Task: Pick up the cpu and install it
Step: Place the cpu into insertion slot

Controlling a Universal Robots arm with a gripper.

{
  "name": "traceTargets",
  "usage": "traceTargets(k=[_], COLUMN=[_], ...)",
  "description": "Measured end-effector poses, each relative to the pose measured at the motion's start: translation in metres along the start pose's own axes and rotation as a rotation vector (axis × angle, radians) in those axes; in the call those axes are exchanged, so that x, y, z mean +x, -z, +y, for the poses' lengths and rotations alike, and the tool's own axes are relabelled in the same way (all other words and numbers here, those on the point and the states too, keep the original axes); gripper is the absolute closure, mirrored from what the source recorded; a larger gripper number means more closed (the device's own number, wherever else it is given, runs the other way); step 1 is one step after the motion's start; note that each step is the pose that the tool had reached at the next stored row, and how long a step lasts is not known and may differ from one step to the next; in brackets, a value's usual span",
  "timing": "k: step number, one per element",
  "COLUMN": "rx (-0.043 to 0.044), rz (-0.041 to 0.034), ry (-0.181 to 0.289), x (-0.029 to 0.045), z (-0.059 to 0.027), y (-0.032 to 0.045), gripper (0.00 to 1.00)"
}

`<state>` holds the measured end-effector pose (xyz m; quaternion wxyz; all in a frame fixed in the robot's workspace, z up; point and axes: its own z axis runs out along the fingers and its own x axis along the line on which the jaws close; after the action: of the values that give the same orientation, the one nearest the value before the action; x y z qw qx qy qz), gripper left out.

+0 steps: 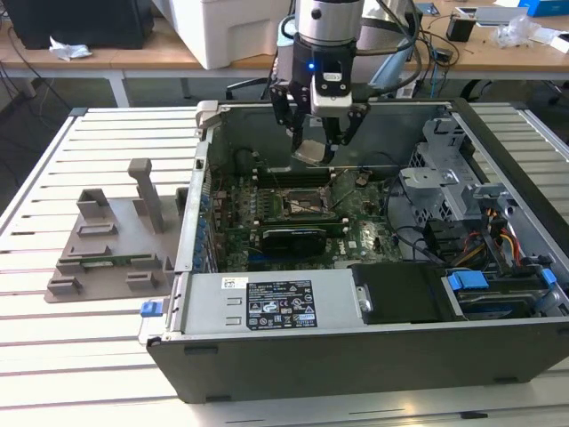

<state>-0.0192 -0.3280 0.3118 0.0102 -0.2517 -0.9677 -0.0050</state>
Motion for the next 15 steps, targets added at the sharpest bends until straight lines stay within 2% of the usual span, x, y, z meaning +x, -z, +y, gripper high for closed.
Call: traceTargets(k=[1,15], rx=[-0.0008,-0.0034], rz=[-0.0002,-0.0007], ry=[-0.037,-0.153], x=[0.0,0.0], z=[0.0,0.0], y=[0.0,0.0], gripper=[0.45,0.45])
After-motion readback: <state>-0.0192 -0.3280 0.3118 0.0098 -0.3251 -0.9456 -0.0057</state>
